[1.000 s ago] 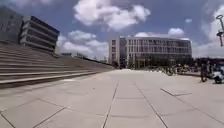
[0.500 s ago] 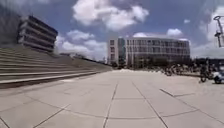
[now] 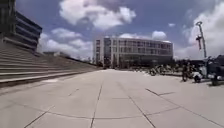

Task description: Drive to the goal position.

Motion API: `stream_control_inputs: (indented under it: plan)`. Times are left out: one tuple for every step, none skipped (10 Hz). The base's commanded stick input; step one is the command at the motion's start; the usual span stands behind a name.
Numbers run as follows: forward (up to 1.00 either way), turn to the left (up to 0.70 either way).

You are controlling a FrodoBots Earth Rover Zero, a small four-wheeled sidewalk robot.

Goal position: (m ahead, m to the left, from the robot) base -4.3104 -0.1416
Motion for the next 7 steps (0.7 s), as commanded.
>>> stream_control_inputs:
  plan:
    - [0.00, -0.50]
    - [0.00, -0.50]
    - [0.00, -0.50]
    - [0.00, -0.50]
    - [0.00, -0.50]
    - [0.00, -0.50]
    - [0.00, -0.50]
